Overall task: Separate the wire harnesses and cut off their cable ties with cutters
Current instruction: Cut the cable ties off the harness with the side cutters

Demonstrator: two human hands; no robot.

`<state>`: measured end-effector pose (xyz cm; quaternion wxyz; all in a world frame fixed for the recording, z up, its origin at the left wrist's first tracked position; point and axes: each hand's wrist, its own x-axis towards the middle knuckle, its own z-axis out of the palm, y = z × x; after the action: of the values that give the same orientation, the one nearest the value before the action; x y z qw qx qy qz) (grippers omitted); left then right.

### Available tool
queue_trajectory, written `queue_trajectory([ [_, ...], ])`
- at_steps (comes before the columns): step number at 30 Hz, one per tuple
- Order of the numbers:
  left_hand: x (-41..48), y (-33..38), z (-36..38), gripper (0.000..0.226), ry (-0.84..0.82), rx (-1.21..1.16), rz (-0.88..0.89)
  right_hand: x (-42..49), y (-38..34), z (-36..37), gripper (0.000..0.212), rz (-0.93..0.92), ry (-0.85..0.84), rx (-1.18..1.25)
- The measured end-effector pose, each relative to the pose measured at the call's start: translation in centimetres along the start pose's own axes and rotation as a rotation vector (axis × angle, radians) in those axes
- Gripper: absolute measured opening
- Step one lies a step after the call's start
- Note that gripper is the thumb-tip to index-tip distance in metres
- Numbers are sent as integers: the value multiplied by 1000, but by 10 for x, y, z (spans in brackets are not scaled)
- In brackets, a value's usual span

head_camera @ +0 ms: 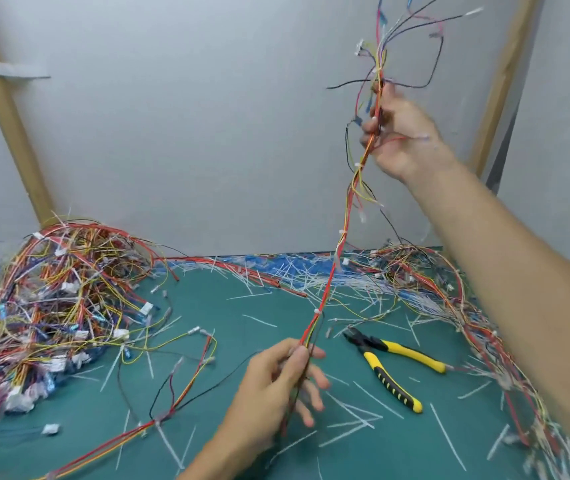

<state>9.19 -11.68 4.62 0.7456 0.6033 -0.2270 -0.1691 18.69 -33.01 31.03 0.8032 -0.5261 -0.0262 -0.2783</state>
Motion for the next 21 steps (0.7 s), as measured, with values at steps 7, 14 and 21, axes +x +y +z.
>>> queue_trajectory([
  [7, 4, 3, -15, 39, -86, -392, -177, -29, 67, 10, 27, 206, -183, 233],
  [14, 9, -8, -16, 43, 60, -369, -245, -73, 132, -1, 27, 212, -177, 337],
  [21, 11, -9, -17, 34, 9, -331, -282, -97, 145, -22, 28, 284, -214, 349],
])
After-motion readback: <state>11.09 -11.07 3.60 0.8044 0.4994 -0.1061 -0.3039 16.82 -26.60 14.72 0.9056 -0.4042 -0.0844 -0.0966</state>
